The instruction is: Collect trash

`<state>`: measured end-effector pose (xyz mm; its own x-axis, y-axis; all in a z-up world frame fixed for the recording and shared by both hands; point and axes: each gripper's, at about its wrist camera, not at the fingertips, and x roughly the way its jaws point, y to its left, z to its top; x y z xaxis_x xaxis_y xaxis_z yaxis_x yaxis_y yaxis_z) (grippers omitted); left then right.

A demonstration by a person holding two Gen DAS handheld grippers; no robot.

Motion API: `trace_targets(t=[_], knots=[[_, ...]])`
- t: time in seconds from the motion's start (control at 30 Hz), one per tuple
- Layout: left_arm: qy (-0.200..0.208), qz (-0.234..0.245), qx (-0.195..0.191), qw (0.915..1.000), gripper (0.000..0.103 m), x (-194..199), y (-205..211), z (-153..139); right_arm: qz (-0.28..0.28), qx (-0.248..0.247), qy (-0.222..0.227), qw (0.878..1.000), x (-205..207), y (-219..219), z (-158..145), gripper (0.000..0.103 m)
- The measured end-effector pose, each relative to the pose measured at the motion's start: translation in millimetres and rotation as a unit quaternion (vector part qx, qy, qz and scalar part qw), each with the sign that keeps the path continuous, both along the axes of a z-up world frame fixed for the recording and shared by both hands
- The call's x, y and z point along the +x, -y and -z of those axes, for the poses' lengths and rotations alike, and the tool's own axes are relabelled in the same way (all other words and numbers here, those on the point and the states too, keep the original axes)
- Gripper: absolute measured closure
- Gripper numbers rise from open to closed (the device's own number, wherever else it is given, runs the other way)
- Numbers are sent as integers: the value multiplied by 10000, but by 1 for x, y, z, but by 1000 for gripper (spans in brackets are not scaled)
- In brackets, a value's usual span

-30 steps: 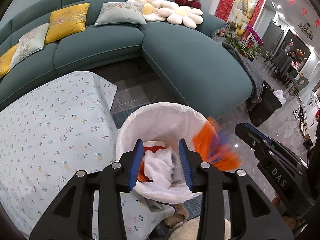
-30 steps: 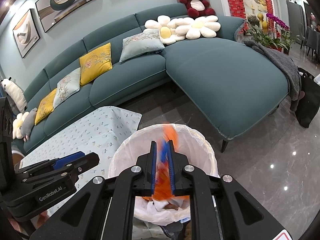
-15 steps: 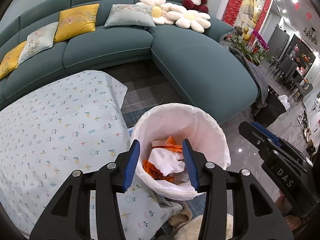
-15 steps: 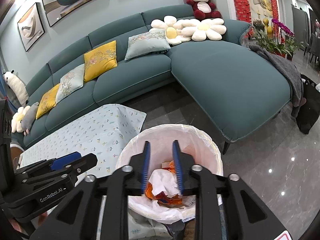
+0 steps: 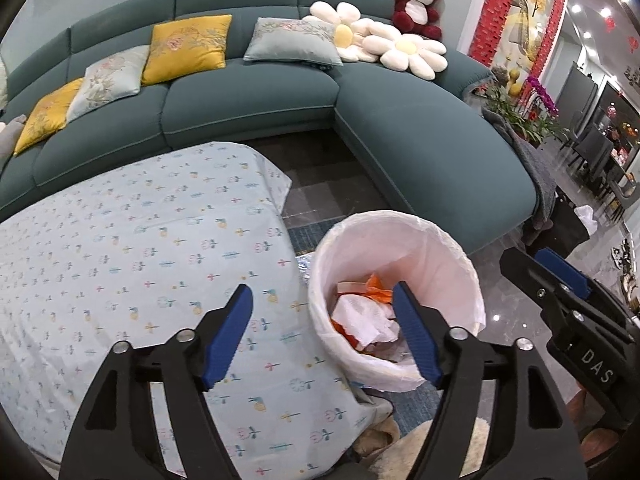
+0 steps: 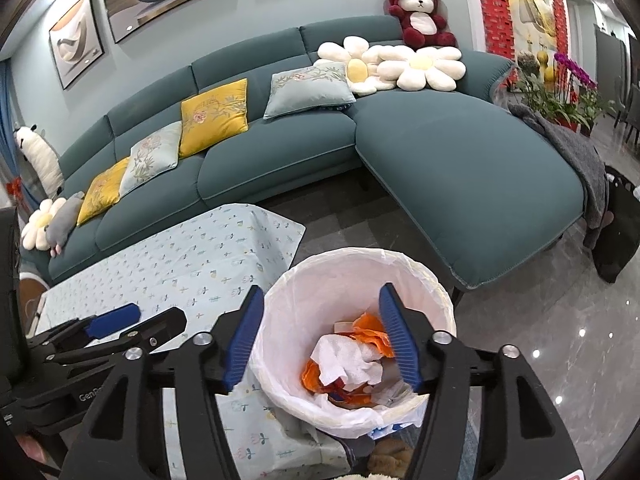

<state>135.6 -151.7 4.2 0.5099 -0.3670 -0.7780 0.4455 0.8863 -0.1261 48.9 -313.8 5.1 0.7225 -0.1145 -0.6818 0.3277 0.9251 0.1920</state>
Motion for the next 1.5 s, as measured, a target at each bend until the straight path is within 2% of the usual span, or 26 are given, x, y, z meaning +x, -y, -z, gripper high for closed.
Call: trace_targets(t=[0.2, 0.4, 0.5, 0.8, 0.87, 1.2, 1.5], knots=[[95, -185, 99, 9997, 26, -5, -19, 2, -50, -248, -117, 9996, -1, -16, 1, 34], [109, -354, 213, 9991, 20, -12, -34, 9, -51, -458, -257, 9986, -8, -29, 6, 20], [133, -450, 295, 9985, 15, -18, -41, 13, -79, -545, -337, 9979, -10, -34, 10, 19], [76, -598, 405, 9974, 13, -32, -54, 25, -23, -612, -485, 9969, -21, -44, 24, 15], [59, -617, 445, 9971, 13, -34, -56, 29, -19, -633, -515, 9967, -23, -45, 27, 7], [101, -606, 591, 9964, 13, -43, -56, 41, 133, -617, -579, 9963, -34, -44, 45, 7], [125, -693, 621, 9956, 13, -45, -54, 46, 146, -688, -586, 9958, -34, -42, 49, 7]])
